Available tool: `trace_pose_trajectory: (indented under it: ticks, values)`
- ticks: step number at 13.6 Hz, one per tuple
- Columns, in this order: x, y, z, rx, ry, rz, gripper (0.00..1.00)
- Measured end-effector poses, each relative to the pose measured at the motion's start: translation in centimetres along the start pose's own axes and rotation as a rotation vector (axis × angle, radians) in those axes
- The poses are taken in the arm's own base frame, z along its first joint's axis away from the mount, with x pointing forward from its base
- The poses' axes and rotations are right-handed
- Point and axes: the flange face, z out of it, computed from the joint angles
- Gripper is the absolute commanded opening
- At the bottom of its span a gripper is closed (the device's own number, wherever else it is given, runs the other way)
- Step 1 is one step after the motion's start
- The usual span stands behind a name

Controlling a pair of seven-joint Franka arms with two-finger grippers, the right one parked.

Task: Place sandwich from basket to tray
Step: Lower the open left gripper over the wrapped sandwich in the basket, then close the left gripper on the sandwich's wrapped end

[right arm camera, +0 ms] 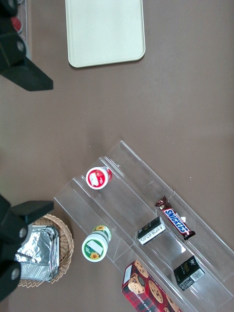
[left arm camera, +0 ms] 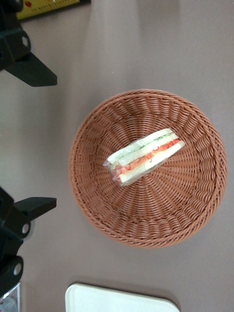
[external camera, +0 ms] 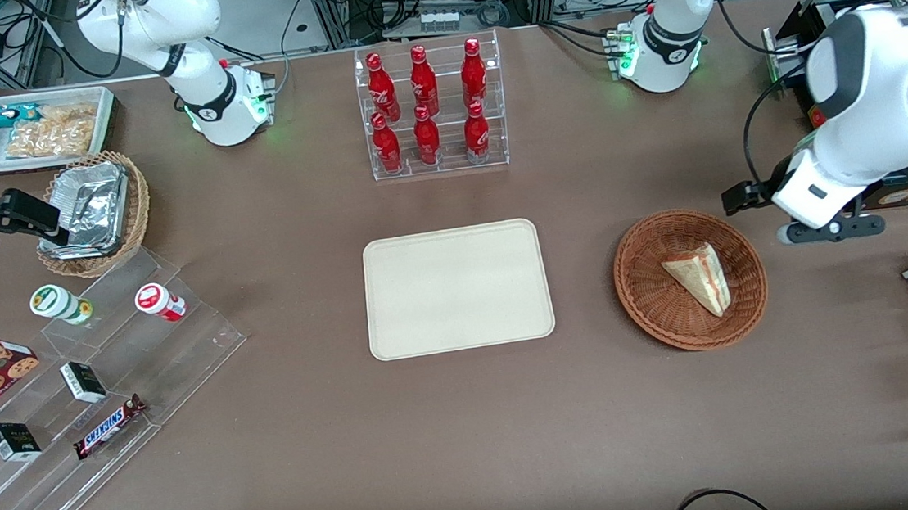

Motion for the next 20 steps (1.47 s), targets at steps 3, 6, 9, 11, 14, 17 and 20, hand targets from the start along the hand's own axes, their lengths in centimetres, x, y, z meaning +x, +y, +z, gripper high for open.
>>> trace_pose_trajectory:
  ticks: [3, 6, 9, 11, 14, 17, 20]
  values:
    - [-0.3, -0.1, 4.3, -0.003, 0.052, -0.002, 1.00]
    - [-0.8, -0.3, 7.4, -0.007, 0.093, -0.023, 1.00]
    - [-0.7, -0.3, 8.6, -0.014, 0.096, -0.148, 1.00]
    - [-0.3, 0.2, 9.6, -0.024, 0.101, -0.301, 1.00]
    - [0.4, 1.8, 11.5, -0.042, 0.115, -0.495, 1.00]
    - [1.1, 2.1, 12.7, -0.062, 0.132, -0.639, 1.00]
    - [1.2, 2.2, 13.7, -0.060, 0.120, -0.667, 1.00]
